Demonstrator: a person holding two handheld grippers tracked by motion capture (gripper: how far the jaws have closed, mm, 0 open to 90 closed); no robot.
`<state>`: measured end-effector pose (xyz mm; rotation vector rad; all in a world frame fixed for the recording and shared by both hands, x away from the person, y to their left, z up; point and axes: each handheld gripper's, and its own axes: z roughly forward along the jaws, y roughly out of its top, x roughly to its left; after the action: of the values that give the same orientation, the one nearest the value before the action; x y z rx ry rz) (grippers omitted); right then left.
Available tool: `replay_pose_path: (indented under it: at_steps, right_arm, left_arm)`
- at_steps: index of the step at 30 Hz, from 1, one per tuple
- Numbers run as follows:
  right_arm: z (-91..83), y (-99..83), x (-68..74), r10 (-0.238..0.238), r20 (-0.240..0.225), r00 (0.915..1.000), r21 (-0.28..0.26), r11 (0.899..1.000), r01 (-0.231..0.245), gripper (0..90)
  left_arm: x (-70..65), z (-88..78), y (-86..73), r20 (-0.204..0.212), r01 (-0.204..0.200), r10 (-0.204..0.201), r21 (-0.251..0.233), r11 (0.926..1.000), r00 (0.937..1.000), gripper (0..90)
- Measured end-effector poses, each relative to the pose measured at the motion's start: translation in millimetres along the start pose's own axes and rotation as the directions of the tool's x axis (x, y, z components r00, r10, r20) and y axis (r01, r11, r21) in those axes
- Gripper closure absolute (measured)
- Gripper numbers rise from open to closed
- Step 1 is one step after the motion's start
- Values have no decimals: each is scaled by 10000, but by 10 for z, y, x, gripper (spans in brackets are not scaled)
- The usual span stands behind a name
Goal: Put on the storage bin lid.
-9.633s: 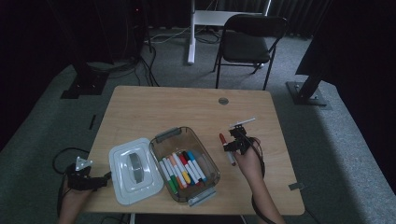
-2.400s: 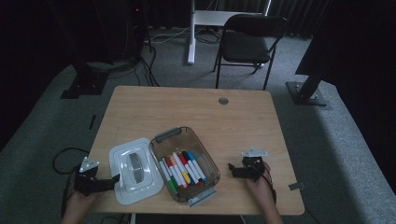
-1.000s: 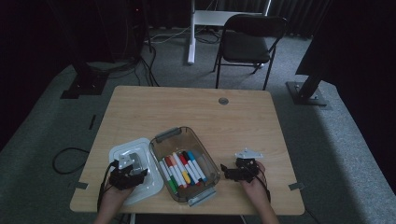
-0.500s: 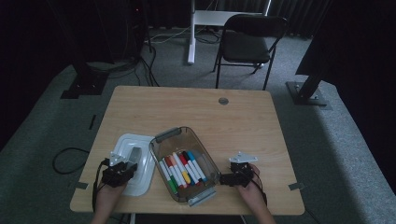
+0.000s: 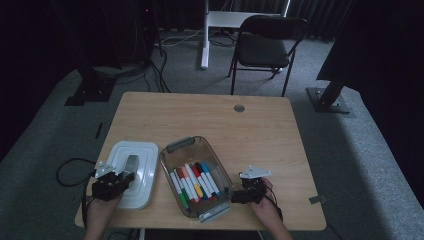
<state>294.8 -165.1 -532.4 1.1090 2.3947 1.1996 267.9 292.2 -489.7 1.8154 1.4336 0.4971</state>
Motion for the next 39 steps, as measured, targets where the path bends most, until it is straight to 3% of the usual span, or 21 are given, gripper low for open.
replay_pose_path:
  at_steps: [10, 19, 24, 30, 39]
  right_arm:
    - [69, 22, 176, -567, -280, 9980, 143, 9983, 572, 139]
    - [190, 56, 360, -1045, -569, 9929, 279, 9940, 1062, 128]
    - [242, 75, 449, -1196, -771, 9898, 272, 9922, 1220, 127]
    - [364, 137, 567, -1480, -950, 9844, 343, 9878, 1519, 124]
    - [550, 249, 706, -1598, -957, 9825, 563, 9846, 1657, 124]
  left_arm:
    - [29, -338, 120, 582, 169, -154, -240, 9996, 9982, 694]
    - [-81, -626, 330, 814, -319, 385, -816, 9962, 9959, 694]
    - [-124, -762, 412, 1437, -351, 505, -1072, 9936, 9883, 694]
    - [-285, -834, 495, 1658, -804, 1009, -1258, 9888, 9810, 694]
    - [-556, -716, 570, 2451, -1515, 1753, -1129, 9820, 9535, 694]
